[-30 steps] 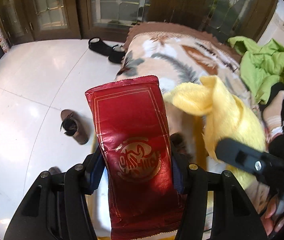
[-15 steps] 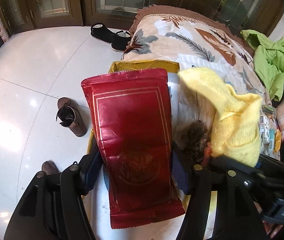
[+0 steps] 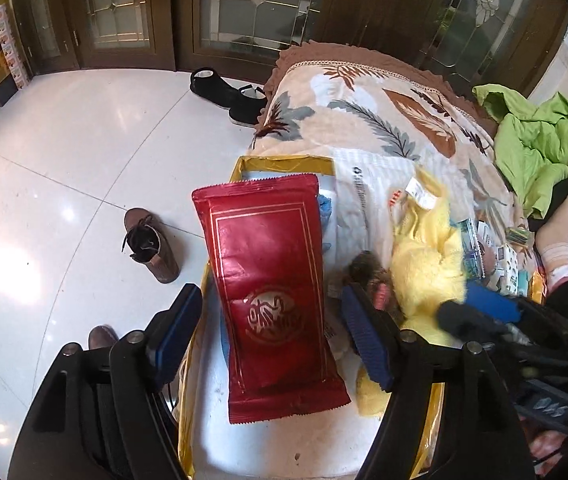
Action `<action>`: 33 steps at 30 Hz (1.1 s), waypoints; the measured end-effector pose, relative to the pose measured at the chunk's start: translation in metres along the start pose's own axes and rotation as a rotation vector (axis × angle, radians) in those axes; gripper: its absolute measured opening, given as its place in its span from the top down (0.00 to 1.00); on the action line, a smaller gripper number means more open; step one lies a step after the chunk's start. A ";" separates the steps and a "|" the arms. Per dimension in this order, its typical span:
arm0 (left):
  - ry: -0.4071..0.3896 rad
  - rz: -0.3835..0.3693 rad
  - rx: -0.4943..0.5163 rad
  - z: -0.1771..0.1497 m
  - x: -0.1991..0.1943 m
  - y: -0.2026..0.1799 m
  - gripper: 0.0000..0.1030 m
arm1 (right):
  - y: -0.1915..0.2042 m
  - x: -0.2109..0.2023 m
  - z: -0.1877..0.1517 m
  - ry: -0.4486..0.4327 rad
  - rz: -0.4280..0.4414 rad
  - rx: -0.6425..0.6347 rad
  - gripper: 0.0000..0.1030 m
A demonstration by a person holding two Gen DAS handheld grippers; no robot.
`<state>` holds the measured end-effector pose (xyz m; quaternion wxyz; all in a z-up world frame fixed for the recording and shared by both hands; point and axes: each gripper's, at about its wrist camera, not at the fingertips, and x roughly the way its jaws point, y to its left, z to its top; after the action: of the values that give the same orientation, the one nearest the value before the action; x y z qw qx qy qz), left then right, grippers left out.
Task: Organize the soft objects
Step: 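Open the left tool over the tray while the right tool releases the yellow towel there, then move both tools back over the pile on the bed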
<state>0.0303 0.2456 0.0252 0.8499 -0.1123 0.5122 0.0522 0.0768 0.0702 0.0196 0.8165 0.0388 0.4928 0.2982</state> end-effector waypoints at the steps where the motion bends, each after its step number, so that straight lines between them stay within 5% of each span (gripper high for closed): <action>1: 0.003 -0.002 -0.001 0.000 0.000 0.000 0.30 | 0.004 0.005 -0.002 0.012 -0.008 -0.014 0.45; 5: 0.002 -0.007 -0.008 0.000 -0.002 0.000 0.30 | 0.013 0.023 -0.011 0.054 0.003 -0.030 0.45; 11: 0.008 -0.046 -0.016 -0.002 -0.006 -0.011 0.30 | -0.006 -0.013 -0.012 0.014 0.086 0.035 0.45; 22: 0.063 -0.195 0.060 -0.006 0.000 -0.096 0.26 | -0.147 -0.105 -0.049 -0.093 -0.037 0.266 0.41; 28: 0.104 -0.220 0.084 -0.001 0.013 -0.143 0.20 | -0.192 -0.132 -0.075 -0.114 -0.051 0.372 0.40; 33: 0.117 -0.182 0.328 0.004 0.030 -0.187 0.20 | -0.212 -0.139 -0.092 -0.107 -0.041 0.415 0.40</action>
<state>0.0856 0.0644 0.0264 0.8269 -0.0211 0.5499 -0.1158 0.0492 -0.1982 0.0057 0.8221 0.2115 0.5001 0.1712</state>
